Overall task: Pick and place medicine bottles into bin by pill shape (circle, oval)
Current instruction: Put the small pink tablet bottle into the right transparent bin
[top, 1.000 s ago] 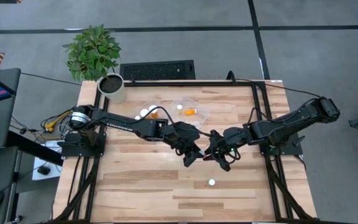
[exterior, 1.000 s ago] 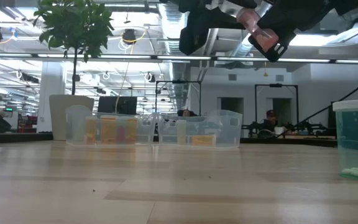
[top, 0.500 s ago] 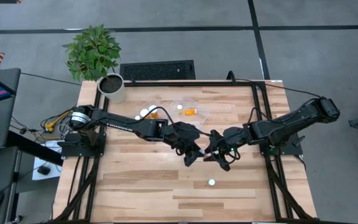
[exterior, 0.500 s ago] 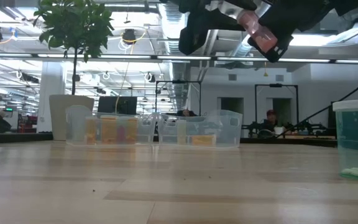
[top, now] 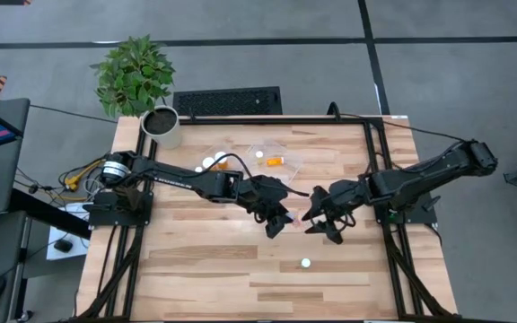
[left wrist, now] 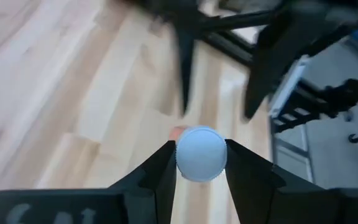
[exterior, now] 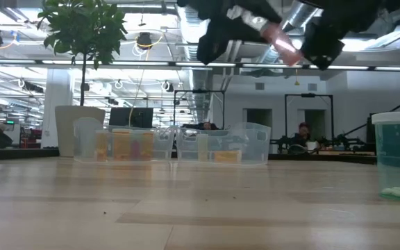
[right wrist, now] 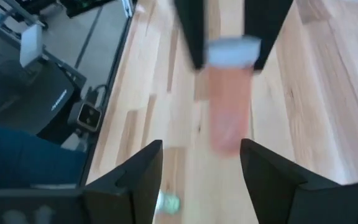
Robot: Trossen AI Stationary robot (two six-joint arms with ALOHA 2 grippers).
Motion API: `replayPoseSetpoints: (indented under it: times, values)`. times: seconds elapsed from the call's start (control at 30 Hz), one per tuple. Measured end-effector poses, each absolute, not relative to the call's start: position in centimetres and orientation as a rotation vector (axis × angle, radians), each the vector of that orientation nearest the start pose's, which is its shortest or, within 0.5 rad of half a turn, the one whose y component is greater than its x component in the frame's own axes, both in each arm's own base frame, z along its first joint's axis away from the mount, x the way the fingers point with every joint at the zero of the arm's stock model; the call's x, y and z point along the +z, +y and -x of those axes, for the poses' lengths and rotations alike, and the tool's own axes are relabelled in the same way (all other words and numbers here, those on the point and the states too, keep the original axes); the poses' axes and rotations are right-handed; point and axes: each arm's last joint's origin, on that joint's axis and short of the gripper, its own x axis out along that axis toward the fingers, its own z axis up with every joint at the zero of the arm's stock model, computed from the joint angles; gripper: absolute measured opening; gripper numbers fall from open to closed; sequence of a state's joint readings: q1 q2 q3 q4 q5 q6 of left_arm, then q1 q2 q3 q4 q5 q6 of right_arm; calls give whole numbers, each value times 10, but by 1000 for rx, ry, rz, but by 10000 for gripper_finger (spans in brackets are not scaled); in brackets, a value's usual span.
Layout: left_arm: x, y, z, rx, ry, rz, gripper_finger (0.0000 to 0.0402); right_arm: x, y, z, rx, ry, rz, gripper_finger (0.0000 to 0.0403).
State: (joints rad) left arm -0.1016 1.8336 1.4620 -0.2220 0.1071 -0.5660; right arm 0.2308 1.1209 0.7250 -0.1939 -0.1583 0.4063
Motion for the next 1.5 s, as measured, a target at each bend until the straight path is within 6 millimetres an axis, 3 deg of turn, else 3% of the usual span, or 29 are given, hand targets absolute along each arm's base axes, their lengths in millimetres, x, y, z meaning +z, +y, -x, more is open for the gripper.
replayPoseSetpoints:
  times: [0.17,0.4,0.7,0.8,1.1,1.4,1.5]
  values:
    - [267,-27,-415,71,659,512,118,257,51,-201,218,737,-403,216]
    - [269,17,-414,221,646,457,119,267,45,-170,149,777,-500,215]
    - [273,77,-401,448,726,346,119,270,48,-165,102,744,-481,212]
    - [262,88,-403,470,760,346,119,267,50,-167,97,765,-474,212]
    - [213,88,-422,422,874,341,119,262,51,-174,87,791,-470,210]
    - [208,90,-430,443,828,299,119,262,51,-174,78,788,-495,207]
    - [196,89,-432,440,866,299,119,262,51,-174,79,786,-496,208]
